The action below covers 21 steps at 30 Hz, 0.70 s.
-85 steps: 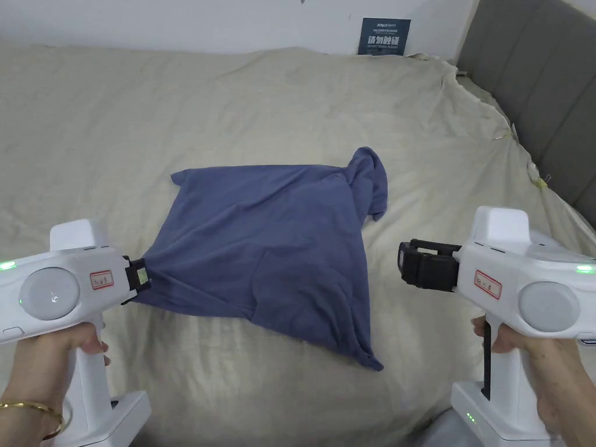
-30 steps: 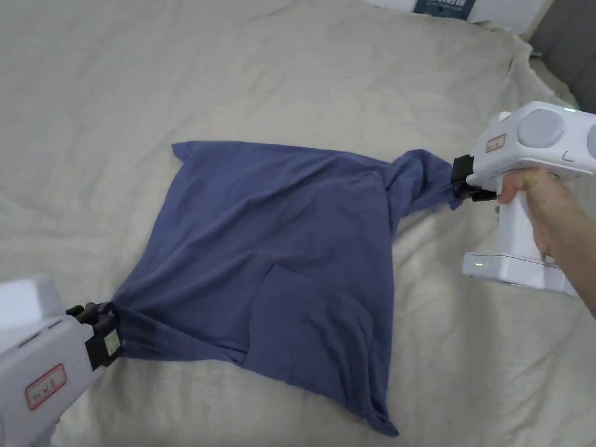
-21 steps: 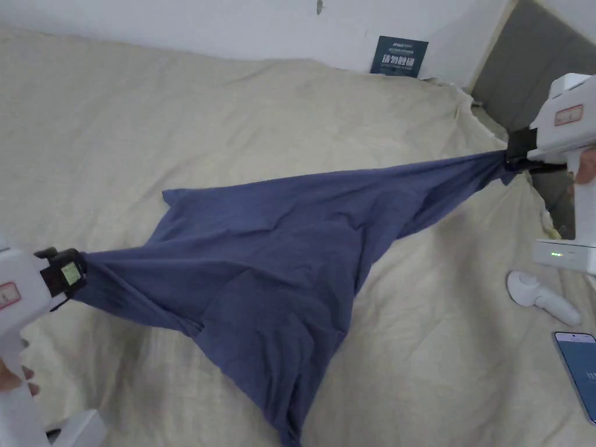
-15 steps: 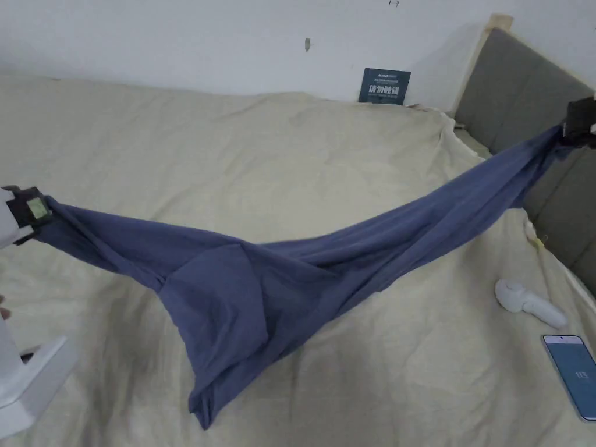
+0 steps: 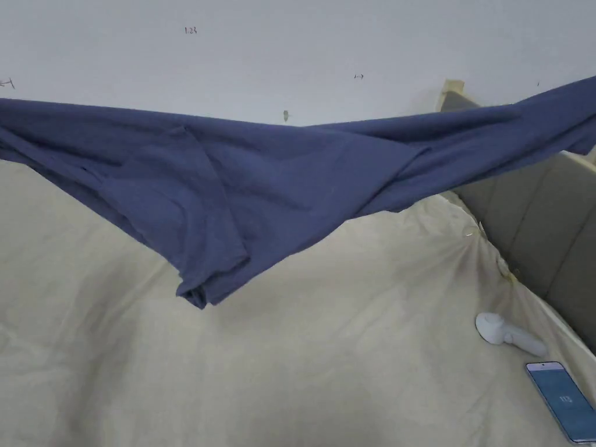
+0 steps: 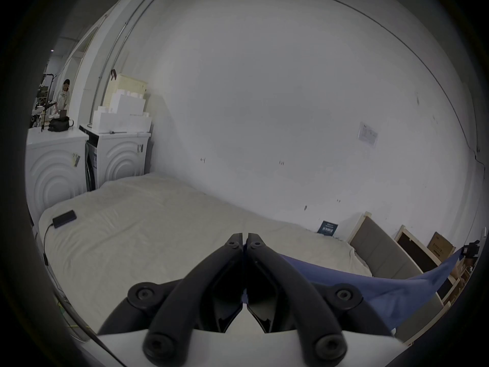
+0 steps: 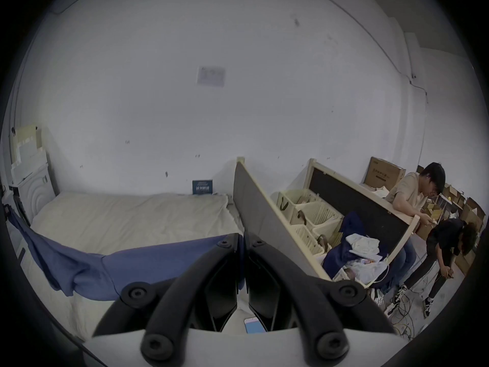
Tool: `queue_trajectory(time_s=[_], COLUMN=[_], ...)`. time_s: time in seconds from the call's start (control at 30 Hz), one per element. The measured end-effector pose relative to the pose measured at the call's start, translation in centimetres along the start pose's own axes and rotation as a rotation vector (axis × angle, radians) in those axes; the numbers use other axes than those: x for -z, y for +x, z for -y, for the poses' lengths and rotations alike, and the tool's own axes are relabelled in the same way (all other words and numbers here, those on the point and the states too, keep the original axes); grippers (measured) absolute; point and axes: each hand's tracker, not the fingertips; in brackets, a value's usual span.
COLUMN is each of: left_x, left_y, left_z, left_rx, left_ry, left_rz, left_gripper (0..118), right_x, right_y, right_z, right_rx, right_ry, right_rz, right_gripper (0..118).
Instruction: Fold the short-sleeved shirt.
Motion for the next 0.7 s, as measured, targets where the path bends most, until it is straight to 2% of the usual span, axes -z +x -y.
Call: queue_trajectory(time_s=[0.13, 0.33, 0.4, 0.47, 0.5, 0.53, 0.63, 0.7], left_x=[0.0, 1.7, 2.9, 3.7, 4.3, 5.2, 9.7, 12.5], left_y=[-0.2, -0.8, -0.6, 0.1, 0.6, 1.3, 3.2, 4.2], left_z=[-3.7, -8.0, -9.2, -9.9, -10.0, -10.1, -10.7, -11.1], left_rx=[-0.004, -0.085, -0.058, -0.080, -0.108, -0.092, 0.071, 0.090], left_ry=[0.036, 0.049, 0.072, 0.058, 0.058, 0.056, 0.008, 0.022], left_rz=[-0.035, -0.104, -0.201, -0.171, -0.165, -0.174, -0.267, -0.323], left_gripper=[0, 0, 0, 0, 0, 0, 0, 0], right_x=[-0.4, 1.7, 3.3, 5.0, 5.9, 6.9, 10.2, 12.6], right_y=[1.3, 2.2, 1.9, 1.8, 1.6, 1.4, -0.3, -1.4], right_z=[-1.9, -4.6, -5.7, -6.5, -6.8, -7.2, -9.1, -10.5], right_rx=[0.044, 0.123, 0.129, 0.149, 0.204, 0.223, 0.146, 0.093], right_ry=[0.042, 0.077, 0.072, 0.067, 0.066, 0.060, 0.060, 0.054], right_rz=[0.033, 0.073, 0.121, 0.110, 0.073, 0.058, 0.108, 0.155], right_gripper=[3, 3, 3, 3, 3, 3, 3, 3])
